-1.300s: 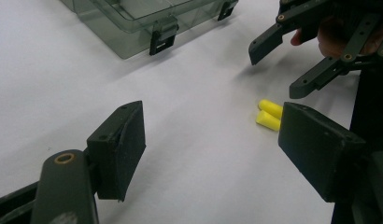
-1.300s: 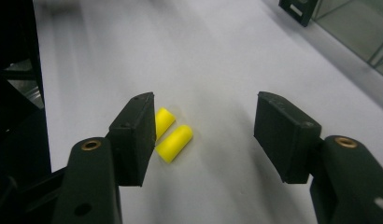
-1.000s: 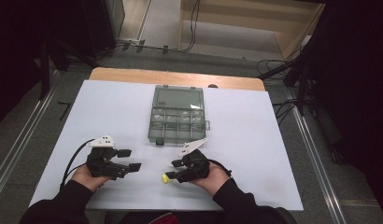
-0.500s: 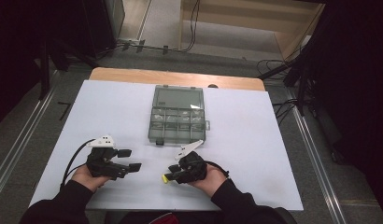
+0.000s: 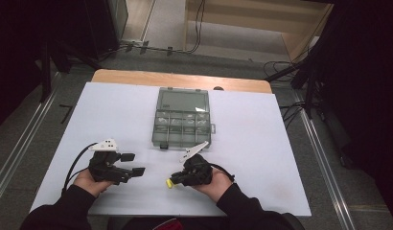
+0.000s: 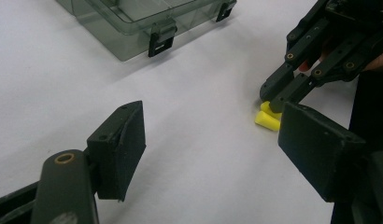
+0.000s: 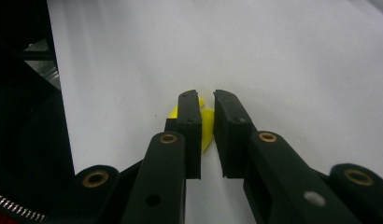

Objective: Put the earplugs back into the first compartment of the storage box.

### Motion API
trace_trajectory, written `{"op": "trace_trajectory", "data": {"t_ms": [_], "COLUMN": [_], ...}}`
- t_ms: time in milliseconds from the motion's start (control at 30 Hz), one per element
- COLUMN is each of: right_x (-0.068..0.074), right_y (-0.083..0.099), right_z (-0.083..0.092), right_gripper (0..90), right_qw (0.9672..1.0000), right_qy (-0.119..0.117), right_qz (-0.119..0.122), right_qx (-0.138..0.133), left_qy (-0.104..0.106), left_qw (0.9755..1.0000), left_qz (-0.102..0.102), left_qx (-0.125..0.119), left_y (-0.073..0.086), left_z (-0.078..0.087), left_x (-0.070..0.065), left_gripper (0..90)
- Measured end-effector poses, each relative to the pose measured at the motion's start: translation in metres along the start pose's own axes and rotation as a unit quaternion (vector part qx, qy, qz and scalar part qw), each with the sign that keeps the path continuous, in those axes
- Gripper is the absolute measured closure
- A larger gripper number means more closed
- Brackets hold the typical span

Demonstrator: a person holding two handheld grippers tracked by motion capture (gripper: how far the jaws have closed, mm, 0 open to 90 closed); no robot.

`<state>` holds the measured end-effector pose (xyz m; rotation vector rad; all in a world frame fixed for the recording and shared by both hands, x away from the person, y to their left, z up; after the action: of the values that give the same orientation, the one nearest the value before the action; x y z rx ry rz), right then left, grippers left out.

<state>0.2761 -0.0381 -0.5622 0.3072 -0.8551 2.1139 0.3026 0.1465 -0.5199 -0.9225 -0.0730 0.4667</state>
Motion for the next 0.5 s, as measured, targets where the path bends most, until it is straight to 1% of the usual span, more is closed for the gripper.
{"op": "trace_trajectory", "data": {"t_ms": [67,133,233,267,300,500], "right_x": [0.000,0.001,0.001,0.001,0.000,-0.004], "right_y": [0.000,-0.001,-0.003,-0.004,-0.004,-0.008], "right_z": [0.001,0.002,0.005,0.006,0.008,0.014], "right_gripper": [79.4,79.7,79.8,79.7,79.7,79.7], "right_qw": [1.0000,1.0000,1.0000,1.0000,1.0000,0.9998], "right_qy": [0.002,-0.001,-0.004,-0.002,0.001,0.006], "right_qz": [0.001,-0.004,-0.005,-0.006,0.000,-0.005], "right_qx": [-0.001,0.002,-0.005,-0.007,-0.009,-0.019], "left_qy": [0.000,0.001,0.002,0.002,0.002,0.003], "left_qw": [1.0000,1.0000,1.0000,1.0000,1.0000,1.0000], "left_qz": [0.000,0.000,-0.001,-0.003,-0.003,-0.004], "left_qx": [0.000,0.000,-0.001,-0.001,0.000,-0.001], "left_y": [0.000,0.000,0.000,0.000,0.000,-0.001], "left_z": [0.000,0.000,0.000,0.000,0.000,-0.001], "left_x": [0.000,0.000,0.000,0.000,-0.001,-0.001], "left_gripper": [23.5,23.5,23.5,23.5,23.5,23.5]}}
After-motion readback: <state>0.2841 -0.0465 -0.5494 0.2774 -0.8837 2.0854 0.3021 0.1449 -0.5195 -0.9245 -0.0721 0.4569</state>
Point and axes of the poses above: each handheld gripper's, and its own axes: z roughly backward along the jaws, y roughly out of its underside, x roughly to its left, the point moved 8 cm from there along -z, roughly forward along the jaws, and after that the axes turned 15 degrees about -z, right-handed, at the moved point
